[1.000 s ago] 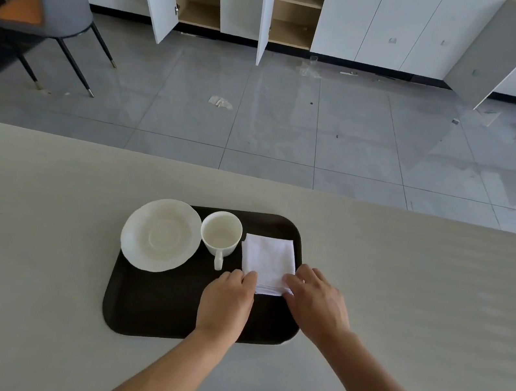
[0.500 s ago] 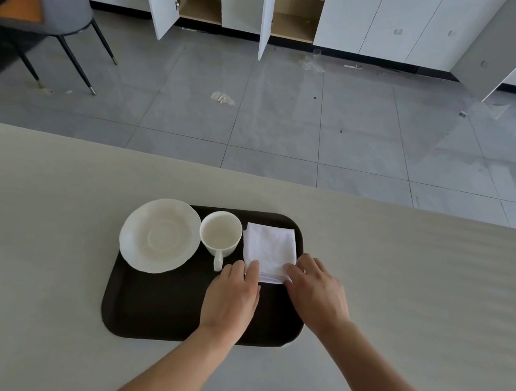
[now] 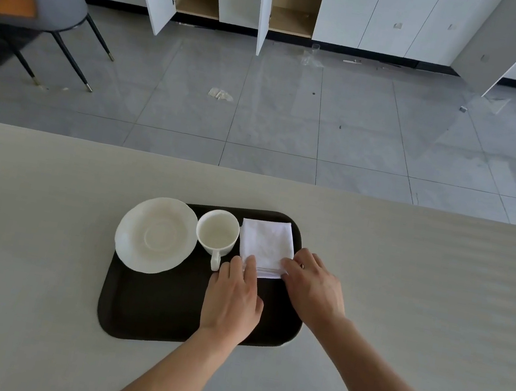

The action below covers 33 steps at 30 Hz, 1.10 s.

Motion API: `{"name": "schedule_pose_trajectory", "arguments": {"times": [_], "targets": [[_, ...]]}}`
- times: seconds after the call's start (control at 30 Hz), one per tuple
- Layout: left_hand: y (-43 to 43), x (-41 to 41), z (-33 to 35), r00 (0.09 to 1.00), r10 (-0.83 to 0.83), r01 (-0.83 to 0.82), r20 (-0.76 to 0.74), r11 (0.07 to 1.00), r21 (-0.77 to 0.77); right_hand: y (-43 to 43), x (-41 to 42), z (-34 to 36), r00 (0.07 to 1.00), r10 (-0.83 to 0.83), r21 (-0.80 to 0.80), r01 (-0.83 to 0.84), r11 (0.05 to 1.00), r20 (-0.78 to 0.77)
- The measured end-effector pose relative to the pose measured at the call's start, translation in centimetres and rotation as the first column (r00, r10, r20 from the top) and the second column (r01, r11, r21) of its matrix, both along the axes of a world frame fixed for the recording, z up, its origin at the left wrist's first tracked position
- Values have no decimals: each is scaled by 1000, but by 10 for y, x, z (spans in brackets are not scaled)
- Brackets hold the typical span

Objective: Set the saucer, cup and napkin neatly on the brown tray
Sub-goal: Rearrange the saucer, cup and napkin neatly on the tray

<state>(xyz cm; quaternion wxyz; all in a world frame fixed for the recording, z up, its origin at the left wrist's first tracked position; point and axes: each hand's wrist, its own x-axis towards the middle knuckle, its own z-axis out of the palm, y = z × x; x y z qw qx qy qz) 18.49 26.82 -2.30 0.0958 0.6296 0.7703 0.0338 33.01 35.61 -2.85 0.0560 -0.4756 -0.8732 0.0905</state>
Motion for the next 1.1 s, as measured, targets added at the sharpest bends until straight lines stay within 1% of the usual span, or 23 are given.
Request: {"name": "schedule_pose_trajectory", "arguments": {"times": [0.2, 0.3, 0.43, 0.6, 0.93, 1.1], "targets": [[-6, 0, -2, 1000, -21, 21, 4, 1000, 0, -2, 0, -2, 1000, -22, -1, 22, 1000, -18], [-11, -2, -5, 998, -64, 65, -12, 998, 26, -1, -1, -4, 999, -33, 3, 33, 999, -18], [-16, -6, -9, 992, -124, 123, -24, 992, -26, -2, -1, -4, 999, -38, -7, 38, 999, -10], [-18, -7, -12, 991, -128, 126, -29, 989, -79, -2, -1, -2, 1000, -26, -22, 26, 999, 7], [-13, -8, -11, 989, -141, 137, -31, 983, -120, -2, -3, 0, 998, 0, -43, 2, 999, 58], [-13, -8, -13, 988, -147, 140, -50, 982, -124, 3, -6, 0, 998, -13, -43, 16, 999, 58]]}}
